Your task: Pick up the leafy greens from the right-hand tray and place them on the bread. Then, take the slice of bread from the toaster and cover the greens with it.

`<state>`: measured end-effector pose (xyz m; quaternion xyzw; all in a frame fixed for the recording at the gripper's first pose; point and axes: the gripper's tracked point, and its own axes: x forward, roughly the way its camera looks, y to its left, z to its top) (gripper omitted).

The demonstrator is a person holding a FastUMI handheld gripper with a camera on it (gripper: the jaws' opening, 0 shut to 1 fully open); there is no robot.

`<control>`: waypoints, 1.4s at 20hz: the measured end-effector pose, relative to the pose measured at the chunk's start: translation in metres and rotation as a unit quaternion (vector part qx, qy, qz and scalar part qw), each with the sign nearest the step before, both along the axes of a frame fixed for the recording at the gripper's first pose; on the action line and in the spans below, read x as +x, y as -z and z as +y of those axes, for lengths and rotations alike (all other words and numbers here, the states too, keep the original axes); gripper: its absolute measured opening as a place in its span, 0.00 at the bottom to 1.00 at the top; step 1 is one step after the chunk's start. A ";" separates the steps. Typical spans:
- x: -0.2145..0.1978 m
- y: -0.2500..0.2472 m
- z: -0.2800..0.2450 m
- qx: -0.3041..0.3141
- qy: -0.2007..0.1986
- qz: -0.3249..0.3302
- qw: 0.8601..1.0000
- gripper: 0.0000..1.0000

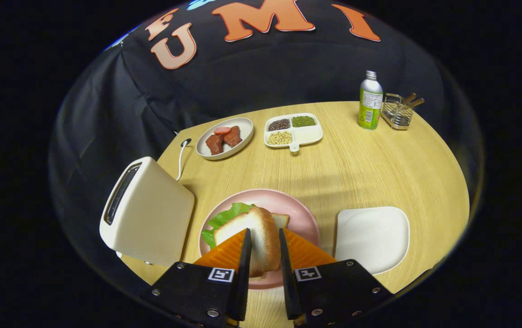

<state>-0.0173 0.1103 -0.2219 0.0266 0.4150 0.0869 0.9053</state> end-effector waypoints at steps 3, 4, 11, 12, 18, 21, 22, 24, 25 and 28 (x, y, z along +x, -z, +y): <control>0.001 0.003 -0.015 -0.029 0.002 -0.004 1.000 0.38; 0.002 0.002 -0.018 -0.032 0.004 -0.006 0.999 0.39; 0.017 -0.019 -0.038 -0.039 0.031 -0.030 0.998 0.79; 0.019 -0.025 -0.040 -0.042 0.033 -0.036 0.998 0.87; 0.034 -0.080 -0.043 -0.065 0.028 -0.094 0.993 0.98; 0.041 -0.109 -0.044 -0.079 0.028 -0.128 0.988 0.98; 0.043 -0.119 -0.045 -0.084 0.030 -0.141 0.986 0.98; 0.047 -0.144 -0.045 -0.084 0.036 -0.166 0.982 0.98; 0.048 -0.154 -0.044 -0.079 0.041 -0.176 0.980 0.98; 0.052 -0.190 -0.047 -0.069 0.055 -0.216 0.972 0.98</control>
